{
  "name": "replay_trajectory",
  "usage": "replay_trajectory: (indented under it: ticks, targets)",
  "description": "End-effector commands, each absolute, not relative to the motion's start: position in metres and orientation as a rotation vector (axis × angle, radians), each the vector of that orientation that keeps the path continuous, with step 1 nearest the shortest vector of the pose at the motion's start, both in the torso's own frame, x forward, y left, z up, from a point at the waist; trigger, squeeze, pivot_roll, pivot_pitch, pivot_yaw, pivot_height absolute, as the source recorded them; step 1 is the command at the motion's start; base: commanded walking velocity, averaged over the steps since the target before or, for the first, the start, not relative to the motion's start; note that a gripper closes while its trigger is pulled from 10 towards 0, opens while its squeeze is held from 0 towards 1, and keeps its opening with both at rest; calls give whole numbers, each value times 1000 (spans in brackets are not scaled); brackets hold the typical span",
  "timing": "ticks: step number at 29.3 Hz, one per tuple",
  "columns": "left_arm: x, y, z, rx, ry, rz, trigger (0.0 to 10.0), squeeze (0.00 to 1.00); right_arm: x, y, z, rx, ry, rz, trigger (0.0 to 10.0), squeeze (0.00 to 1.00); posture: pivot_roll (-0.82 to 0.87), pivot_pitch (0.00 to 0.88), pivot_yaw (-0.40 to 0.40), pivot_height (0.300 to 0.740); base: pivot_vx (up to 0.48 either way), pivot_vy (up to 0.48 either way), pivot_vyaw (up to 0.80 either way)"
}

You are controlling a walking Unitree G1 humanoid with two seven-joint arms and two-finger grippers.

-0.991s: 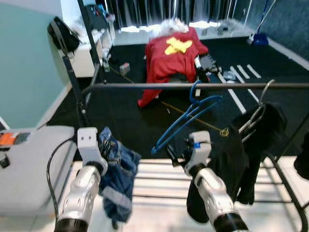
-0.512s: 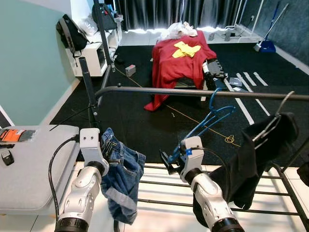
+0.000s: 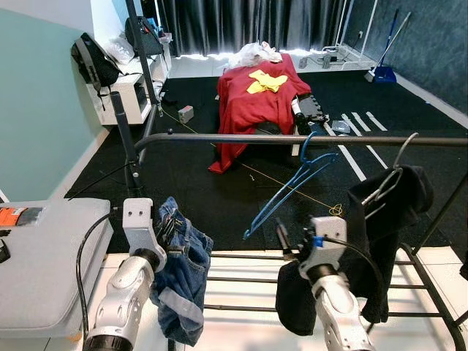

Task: Hang hanger

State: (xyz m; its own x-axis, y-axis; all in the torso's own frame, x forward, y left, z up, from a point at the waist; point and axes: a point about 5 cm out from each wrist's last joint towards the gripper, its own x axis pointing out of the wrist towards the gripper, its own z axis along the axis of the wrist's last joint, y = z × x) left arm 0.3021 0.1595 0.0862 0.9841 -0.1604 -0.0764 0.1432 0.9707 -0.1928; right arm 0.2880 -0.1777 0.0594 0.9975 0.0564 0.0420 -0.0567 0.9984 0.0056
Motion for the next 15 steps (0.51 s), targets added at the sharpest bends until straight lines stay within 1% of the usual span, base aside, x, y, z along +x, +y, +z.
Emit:
replay_trajectory:
  ticks: [1, 6, 11, 15]
  targets:
    - [303, 163, 97, -151, 37, -168, 10000, 0, 285, -177, 53, 29, -17, 59, 10000, 0, 77, 11, 55, 740, 0, 0, 0]
    - [298, 166, 92, -144, 44, -152, 10000, 0, 281, -174, 46, 30, 10, 117, 10000, 0, 85, 12, 52, 740, 0, 0, 0]
    - [296, 167, 91, -150, 45, -145, 10000, 0, 281, -173, 46, 30, 9, 132, 10000, 0, 89, 12, 44, 740, 0, 0, 0]
    - [296, 165, 90, -159, 41, -144, 10000, 0, 283, -172, 47, 29, 3, 145, 10000, 0, 88, 14, 35, 740, 0, 296, 0]
